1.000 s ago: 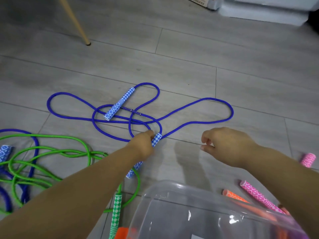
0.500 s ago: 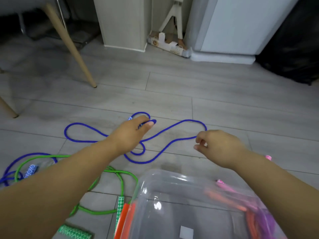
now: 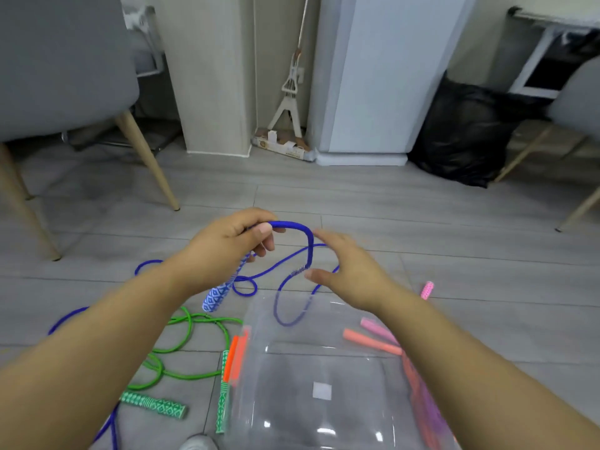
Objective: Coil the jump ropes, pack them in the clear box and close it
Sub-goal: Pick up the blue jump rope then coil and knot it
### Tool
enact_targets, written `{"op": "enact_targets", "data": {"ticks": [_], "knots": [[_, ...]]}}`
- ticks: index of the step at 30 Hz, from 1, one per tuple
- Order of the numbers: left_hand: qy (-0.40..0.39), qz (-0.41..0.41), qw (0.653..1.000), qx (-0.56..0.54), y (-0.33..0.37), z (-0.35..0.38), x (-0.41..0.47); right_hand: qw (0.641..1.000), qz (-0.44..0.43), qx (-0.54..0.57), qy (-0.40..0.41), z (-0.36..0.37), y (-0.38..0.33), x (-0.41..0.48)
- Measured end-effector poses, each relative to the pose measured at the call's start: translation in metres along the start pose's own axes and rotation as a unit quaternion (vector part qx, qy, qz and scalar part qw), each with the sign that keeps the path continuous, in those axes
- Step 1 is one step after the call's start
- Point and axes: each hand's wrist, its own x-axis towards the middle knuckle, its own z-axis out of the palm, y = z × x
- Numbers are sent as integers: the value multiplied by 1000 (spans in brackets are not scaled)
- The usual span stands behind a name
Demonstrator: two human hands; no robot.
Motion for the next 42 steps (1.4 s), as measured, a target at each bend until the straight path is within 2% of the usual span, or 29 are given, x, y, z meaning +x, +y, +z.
{"op": "enact_targets", "data": {"ticks": [2, 4, 7, 10, 13, 15, 20, 23, 25, 28, 31, 33, 35, 38, 42], "knots": [[3, 11, 1000, -7, 13, 3, -17, 1000, 7, -14, 2, 5, -6, -7], [30, 10, 999, -16, 22, 4, -34, 998, 53, -13, 11, 2, -9, -16], [66, 2, 997, -50, 30, 4, -54, 996, 77, 32, -7, -4, -6, -33], [54, -3, 996, -75, 38, 11, -67, 994, 36, 86, -48, -3, -20, -52], [27, -2, 997, -78, 43, 21, -75, 997, -16, 66, -29, 4, -34, -57], [24, -8, 996, -80, 43, 23, -79, 996, 5, 84, -27, 4, -42, -59], [80, -40, 994, -64, 35, 17, -86, 997, 11, 56, 56, -14, -34, -65], [51, -38, 998, 28, 28, 20, -90, 992, -35, 62, 108, -28, -35, -71], [35, -47, 997, 55, 25, 25, -88, 990, -64, 54, 110, -31, -44, -76], [53, -53, 997, 24, 28, 36, -82, 991, -89, 25, 95, -29, -57, -81], [86, -41, 995, -6, 37, 42, -79, 991, -59, 54, 107, -38, -55, -86], [114, -35, 993, -25, 39, 39, -79, 993, -30, 33, 113, -46, -42, -91], [151, -44, 985, -75, 39, 32, -79, 992, 6, -7, 129, -55, -23, -98], [196, -55, 968, -146, 38, 18, -80, 981, 75, 3, 176, -69, 6, -110], [192, -71, 970, -130, 34, 15, -84, 978, 106, 32, 175, -76, 13, -121]]}}
